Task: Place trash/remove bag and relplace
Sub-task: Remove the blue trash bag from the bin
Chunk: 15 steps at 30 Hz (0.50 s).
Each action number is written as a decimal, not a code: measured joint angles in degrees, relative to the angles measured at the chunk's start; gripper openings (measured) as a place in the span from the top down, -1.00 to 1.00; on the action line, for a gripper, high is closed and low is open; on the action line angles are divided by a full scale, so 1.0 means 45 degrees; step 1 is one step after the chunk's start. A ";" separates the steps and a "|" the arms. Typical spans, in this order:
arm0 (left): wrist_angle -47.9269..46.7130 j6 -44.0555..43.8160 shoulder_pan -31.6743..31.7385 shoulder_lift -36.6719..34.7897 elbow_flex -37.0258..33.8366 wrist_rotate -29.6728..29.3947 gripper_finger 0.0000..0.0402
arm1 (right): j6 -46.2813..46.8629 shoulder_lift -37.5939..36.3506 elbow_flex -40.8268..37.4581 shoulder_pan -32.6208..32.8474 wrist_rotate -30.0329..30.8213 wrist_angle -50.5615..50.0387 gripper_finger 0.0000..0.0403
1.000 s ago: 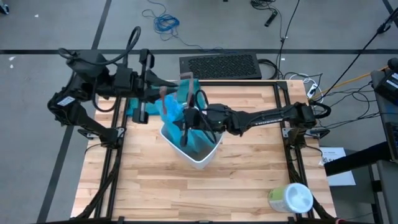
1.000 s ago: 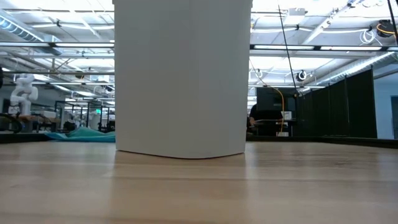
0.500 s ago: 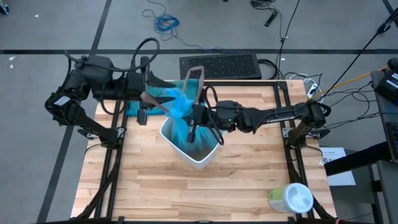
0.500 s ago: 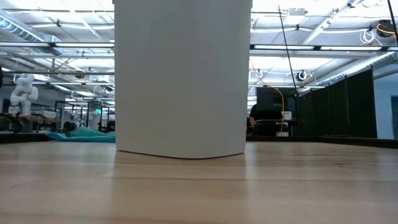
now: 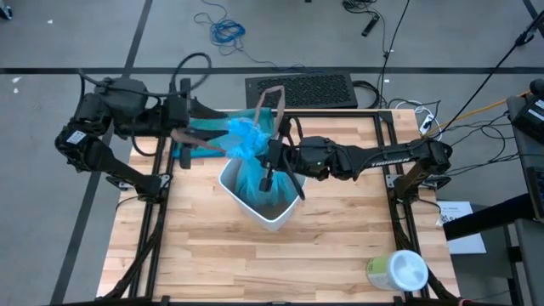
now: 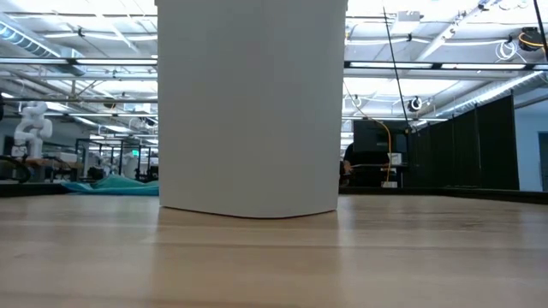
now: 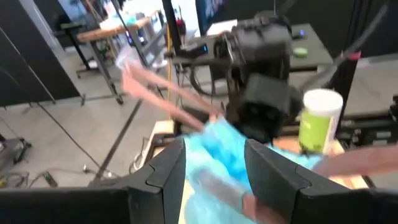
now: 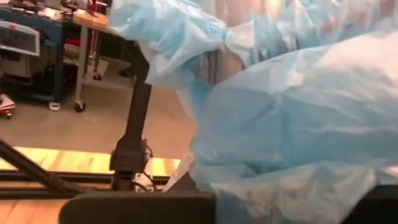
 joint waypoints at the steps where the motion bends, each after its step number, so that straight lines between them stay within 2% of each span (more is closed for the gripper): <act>1: -0.0193 -0.0072 0.0000 0.0009 -0.0004 0.0000 0.20 | -0.0001 -0.0067 0.0000 -0.0008 0.0014 -0.0024 1.00; 15: -0.1832 -0.0676 0.0000 -0.0004 -0.0005 -0.0321 0.20 | -0.0490 -0.1367 0.0000 0.0002 0.0005 0.0146 1.00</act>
